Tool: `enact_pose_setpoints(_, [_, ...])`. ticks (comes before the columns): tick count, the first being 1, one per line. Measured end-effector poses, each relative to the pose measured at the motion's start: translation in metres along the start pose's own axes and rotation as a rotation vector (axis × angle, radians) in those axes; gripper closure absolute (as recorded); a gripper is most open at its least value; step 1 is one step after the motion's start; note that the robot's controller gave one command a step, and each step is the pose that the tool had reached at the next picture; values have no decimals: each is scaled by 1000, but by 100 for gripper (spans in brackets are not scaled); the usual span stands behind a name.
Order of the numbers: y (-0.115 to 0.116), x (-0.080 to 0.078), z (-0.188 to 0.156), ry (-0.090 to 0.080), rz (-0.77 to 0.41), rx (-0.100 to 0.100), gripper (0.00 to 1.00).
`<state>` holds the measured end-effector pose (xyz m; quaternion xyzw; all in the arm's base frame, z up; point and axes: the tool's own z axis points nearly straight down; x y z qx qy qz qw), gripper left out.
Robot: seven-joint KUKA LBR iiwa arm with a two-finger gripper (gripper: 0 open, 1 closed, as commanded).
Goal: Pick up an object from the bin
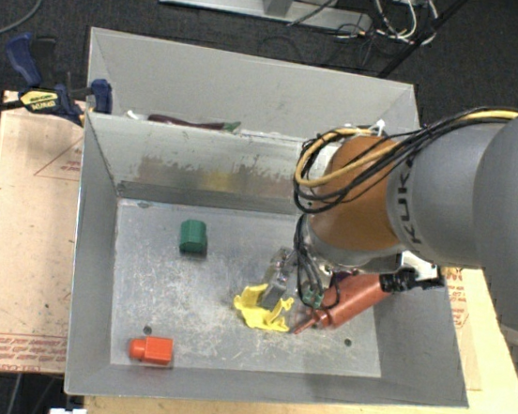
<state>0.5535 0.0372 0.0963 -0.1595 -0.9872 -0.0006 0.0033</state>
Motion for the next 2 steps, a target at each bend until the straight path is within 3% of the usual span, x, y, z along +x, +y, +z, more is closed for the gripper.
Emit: enact_pose_setpoints(2, [1, -2, -48, -7, -1, -3, 100])
